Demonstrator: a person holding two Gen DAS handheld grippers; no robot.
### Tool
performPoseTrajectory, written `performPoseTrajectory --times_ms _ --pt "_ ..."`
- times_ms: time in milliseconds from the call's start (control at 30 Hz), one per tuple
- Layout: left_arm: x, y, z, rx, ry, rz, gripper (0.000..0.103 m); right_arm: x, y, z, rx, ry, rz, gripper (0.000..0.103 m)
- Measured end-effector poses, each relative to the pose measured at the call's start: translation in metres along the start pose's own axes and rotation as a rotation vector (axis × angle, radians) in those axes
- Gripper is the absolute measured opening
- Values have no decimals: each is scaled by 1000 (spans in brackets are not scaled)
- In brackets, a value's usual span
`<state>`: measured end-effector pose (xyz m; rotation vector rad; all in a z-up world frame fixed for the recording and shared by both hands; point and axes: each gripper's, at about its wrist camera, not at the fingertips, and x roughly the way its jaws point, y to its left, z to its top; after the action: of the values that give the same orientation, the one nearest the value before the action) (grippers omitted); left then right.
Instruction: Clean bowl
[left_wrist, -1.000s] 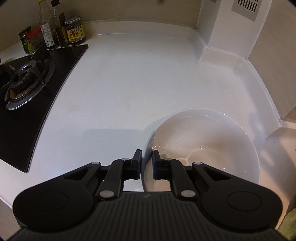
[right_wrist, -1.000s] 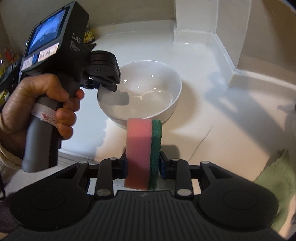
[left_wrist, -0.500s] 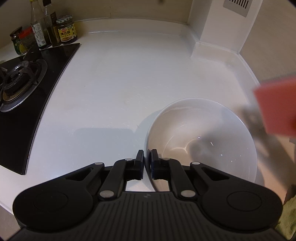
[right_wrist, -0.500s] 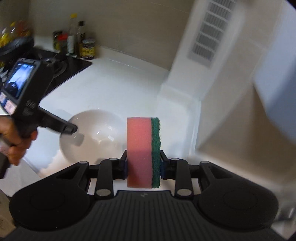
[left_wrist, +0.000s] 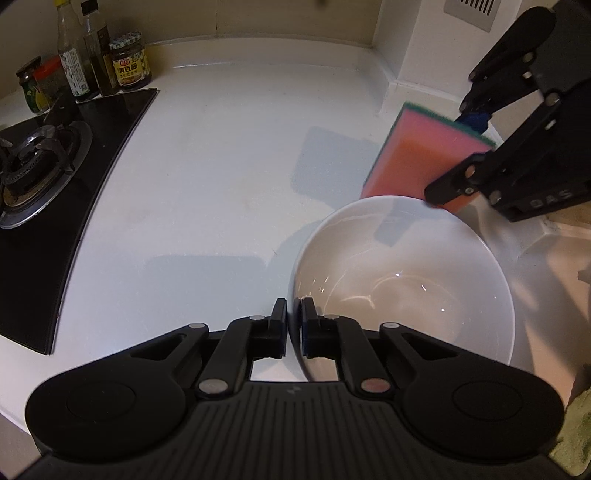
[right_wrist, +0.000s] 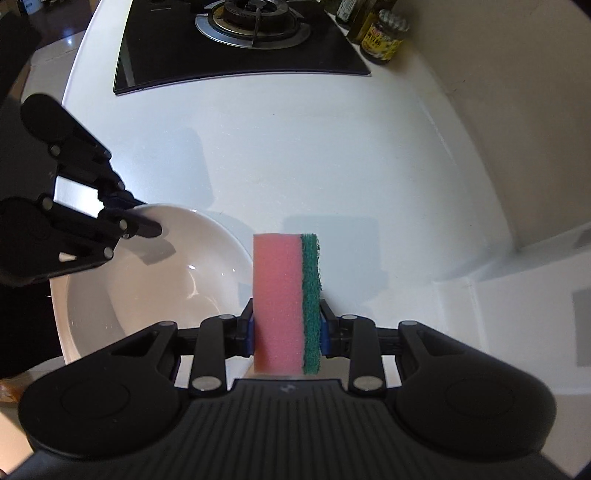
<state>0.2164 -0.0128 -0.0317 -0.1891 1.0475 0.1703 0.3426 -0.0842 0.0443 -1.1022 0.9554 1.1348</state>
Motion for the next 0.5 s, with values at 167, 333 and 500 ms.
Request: performPoseTrajectory --times_ms 167,333,500 --pt "0 -1 2 7 -7 9 10 10 3 -7 60 30 -2 27" --pt "1 -4 4 20 -6 6 13 3 13 -31 179 3 -3 27" --pt "2 -10 3 39 -13 6 16 -7 34 -55 283 -17 -71 27"
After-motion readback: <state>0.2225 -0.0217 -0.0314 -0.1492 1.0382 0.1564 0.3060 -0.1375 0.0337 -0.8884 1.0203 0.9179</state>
